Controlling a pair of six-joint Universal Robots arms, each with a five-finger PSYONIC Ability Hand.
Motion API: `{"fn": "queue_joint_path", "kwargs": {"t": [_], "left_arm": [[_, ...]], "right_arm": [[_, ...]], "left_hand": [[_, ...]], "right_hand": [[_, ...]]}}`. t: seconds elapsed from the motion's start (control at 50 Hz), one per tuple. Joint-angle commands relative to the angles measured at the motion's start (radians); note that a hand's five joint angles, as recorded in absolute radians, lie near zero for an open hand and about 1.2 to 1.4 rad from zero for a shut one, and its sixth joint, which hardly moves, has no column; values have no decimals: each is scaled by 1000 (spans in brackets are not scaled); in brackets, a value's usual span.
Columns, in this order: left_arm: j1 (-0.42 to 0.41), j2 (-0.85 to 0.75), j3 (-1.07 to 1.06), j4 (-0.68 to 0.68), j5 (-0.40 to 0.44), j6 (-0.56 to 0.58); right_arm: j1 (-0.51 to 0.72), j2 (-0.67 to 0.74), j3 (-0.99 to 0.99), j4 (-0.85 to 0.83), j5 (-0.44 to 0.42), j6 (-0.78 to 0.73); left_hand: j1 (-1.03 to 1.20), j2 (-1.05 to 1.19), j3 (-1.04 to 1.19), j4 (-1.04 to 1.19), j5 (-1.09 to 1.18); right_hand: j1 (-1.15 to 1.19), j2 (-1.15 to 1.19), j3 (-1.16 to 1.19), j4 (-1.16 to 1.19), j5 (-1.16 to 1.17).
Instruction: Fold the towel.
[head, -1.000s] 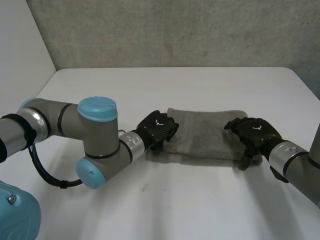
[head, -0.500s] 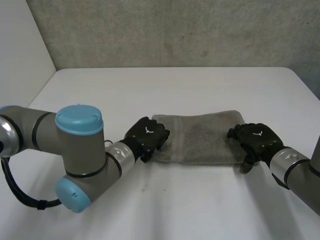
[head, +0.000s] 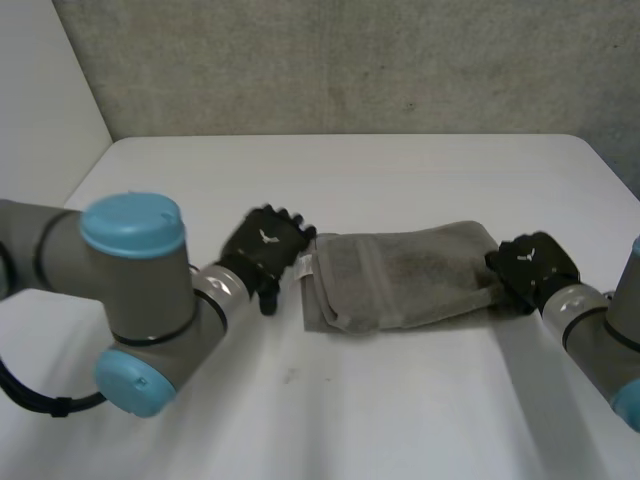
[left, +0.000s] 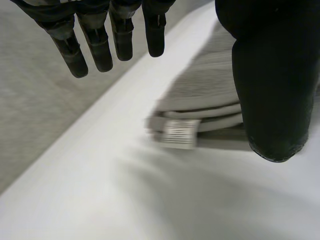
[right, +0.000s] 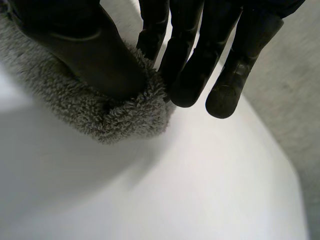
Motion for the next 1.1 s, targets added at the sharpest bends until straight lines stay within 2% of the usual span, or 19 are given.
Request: {"fn": "queue_joint_path", "kwargs": {"t": [0.02,0.06,0.12,0.22,0.32,0.42,0.46,0.48,0.5,0.52,0.56,0.58,0.62,0.68,0.72,0.78,0.86,0.96,1.1], "left_arm": [[64,94,-24,-8,-20,-5],[79,114,-35,-8,-19,-5],[85,121,-35,-8,-20,-7],[105,143,-50,-9,-25,-16],[108,157,-78,-8,-19,-57],[111,164,-84,-3,-17,-106],[113,164,-79,1,-17,-122],[113,164,-70,3,-16,-134],[113,166,-61,3,-17,-148],[113,166,-61,3,-17,-148],[110,160,-26,3,-19,-189],[110,160,-26,3,-19,-189],[99,148,19,1,-19,-252],[96,144,40,1,-19,-292],[82,126,83,1,-19,-364],[41,97,141,0,-22,-422],[7,54,197,-3,-20,-461],[-95,-58,304,-9,-20,-490],[-163,-211,410,-15,-20,-484]], "right_arm": [[134,-8,-139,8,31,-58],[266,9,-226,2,49,-123],[329,28,-265,-1,49,-170],[547,185,-373,16,41,-350],[634,284,-361,16,40,-455],[636,250,-317,-3,20,-444],[635,216,-300,-13,5,-417],[624,183,-282,-30,-6,-365],[600,146,-260,-53,-6,-292],[599,146,-260,-53,-6,-291],[528,60,-232,-79,6,-91],[527,60,-232,-79,6,-90],[469,-39,-213,-61,23,127],[437,-70,-208,-39,37,235],[342,-99,-208,46,55,417],[242,-106,-222,144,49,545],[165,-104,-243,237,29,625],[43,-95,-260,312,-89,702],[1,-71,-281,313,-181,742]], "left_hand": [[4,8,8,6,11],[-13,-9,-10,-11,-6],[-13,-9,-10,-11,-6],[-19,-15,-16,-17,-12],[-25,-21,-21,-23,-18],[-25,-21,-21,-23,-18],[-25,-21,-21,-23,-18],[-19,-15,-16,-17,-12],[-16,-12,-13,-14,-9],[-16,-12,-13,-14,-9],[-5,-1,-1,-3,2],[-5,0,-1,-3,2],[-5,0,-1,-3,2],[-5,0,-1,-3,2],[-5,0,-1,-3,2],[-5,0,-1,-3,2],[-5,0,-1,-3,2],[-5,0,-1,-3,2],[-5,0,-1,-3,2]], "right_hand": [[84,84,71,56,60],[84,84,71,56,60],[84,84,71,56,60],[84,84,71,56,60],[84,84,71,56,60],[84,84,71,56,60],[-67,-68,-81,-95,-92],[-687,-687,-700,-714,-711],[-1138,-1138,-1151,-1165,-1162],[-1138,-1138,-1151,-1165,-1162],[-1138,-1138,-1151,-1165,-1162],[-1138,-1138,-1151,-1165,-1162],[-1138,-1138,-1151,-1165,-1162],[-1138,-1138,-1151,-1165,-1162],[-1138,-1138,-1151,-1165,-1162],[-1138,-1138,-1151,-1165,-1162],[-1138,-1138,-1151,-1165,-1162],[-1138,-1138,-1151,-1165,-1162],[-1138,-1138,-1151,-1165,-1162]]}}
